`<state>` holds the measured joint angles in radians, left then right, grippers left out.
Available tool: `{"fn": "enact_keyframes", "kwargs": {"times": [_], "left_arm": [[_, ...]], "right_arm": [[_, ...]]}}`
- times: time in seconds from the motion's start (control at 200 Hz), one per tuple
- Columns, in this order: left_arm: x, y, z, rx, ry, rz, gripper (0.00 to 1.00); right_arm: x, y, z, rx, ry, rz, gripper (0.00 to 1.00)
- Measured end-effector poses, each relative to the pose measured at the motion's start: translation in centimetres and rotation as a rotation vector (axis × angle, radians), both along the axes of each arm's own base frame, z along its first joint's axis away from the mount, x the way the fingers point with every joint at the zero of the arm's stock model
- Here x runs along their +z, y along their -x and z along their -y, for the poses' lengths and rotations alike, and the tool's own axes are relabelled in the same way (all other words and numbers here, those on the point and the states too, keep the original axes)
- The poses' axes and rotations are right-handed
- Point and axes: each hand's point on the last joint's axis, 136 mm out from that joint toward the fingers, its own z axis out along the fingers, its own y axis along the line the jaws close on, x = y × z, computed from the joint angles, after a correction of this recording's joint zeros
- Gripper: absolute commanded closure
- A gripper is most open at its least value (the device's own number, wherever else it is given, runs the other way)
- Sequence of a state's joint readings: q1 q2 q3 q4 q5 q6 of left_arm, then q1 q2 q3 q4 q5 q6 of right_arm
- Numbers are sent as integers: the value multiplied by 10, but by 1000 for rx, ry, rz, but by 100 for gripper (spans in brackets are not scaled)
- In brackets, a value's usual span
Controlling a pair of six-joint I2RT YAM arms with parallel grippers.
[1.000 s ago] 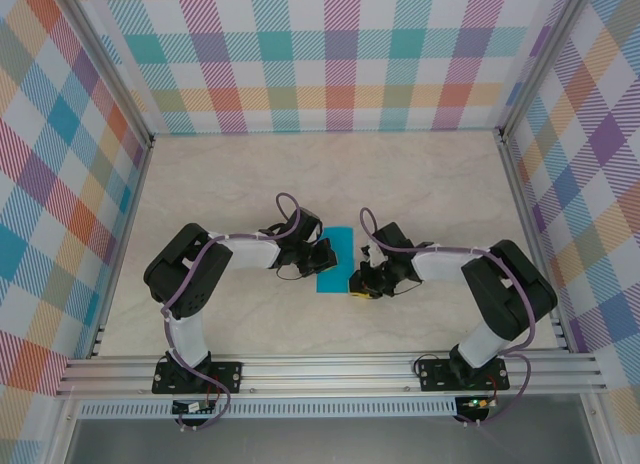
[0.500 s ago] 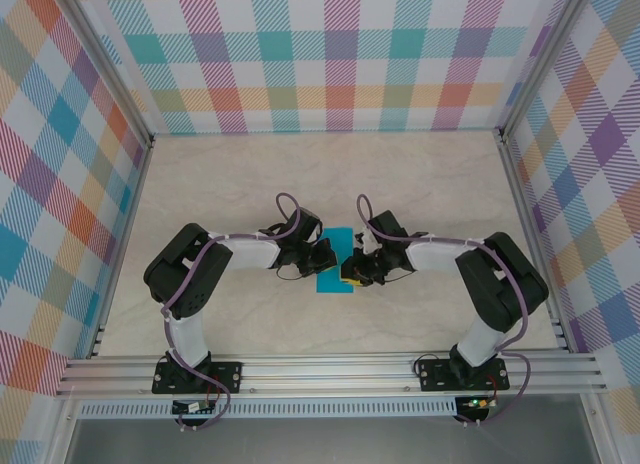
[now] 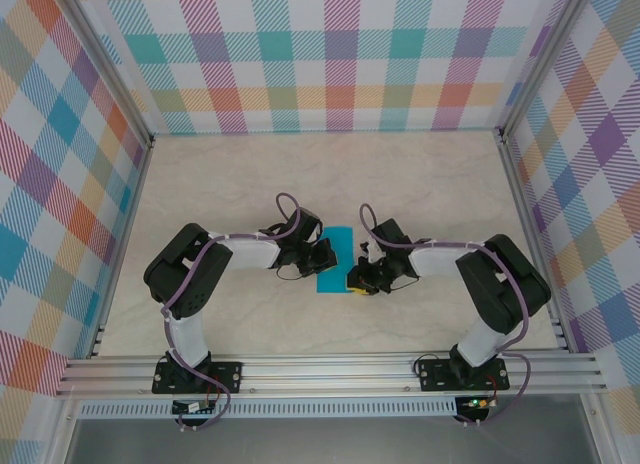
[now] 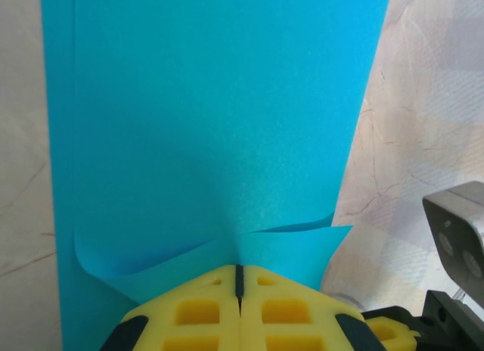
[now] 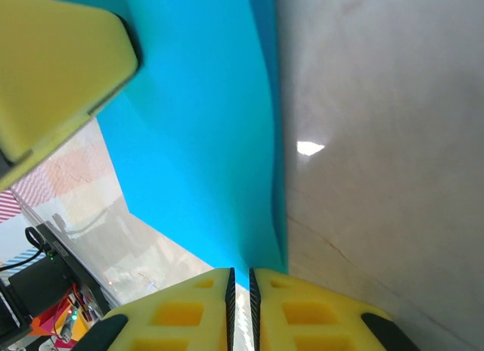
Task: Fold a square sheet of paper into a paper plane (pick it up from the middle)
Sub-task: Fold the triangle a second time at the center of the table.
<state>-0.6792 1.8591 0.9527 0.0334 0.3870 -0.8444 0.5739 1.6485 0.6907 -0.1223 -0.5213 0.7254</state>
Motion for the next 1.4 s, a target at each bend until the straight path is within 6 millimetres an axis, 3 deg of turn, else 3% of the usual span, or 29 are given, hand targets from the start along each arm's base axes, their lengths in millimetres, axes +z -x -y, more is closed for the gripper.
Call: {"fn": "enact_keyframes", "kwargs": {"times": [0.305, 0.535, 0.645, 0.81, 1.08, 1.4], "left_arm": [[0, 0, 0, -1, 0, 0, 100], [0, 0, 0, 0, 1, 0, 100], [0, 0, 0, 0, 1, 0, 100], [0, 0, 0, -1, 1, 1, 100], [3, 2, 0, -6, 4, 0, 98], [37, -3, 10, -16, 92, 53, 97]], "right_arm": [[9, 5, 4, -11, -7, 7, 84], [28, -16, -13, -11, -61, 44, 85], [21, -23, -18, -10, -57, 34, 85], [0, -18, -15, -12, -18, -21, 87], [-2, -18, -13, -20, -27, -17, 90], [-2, -18, -13, -33, -32, -18, 90]]}}
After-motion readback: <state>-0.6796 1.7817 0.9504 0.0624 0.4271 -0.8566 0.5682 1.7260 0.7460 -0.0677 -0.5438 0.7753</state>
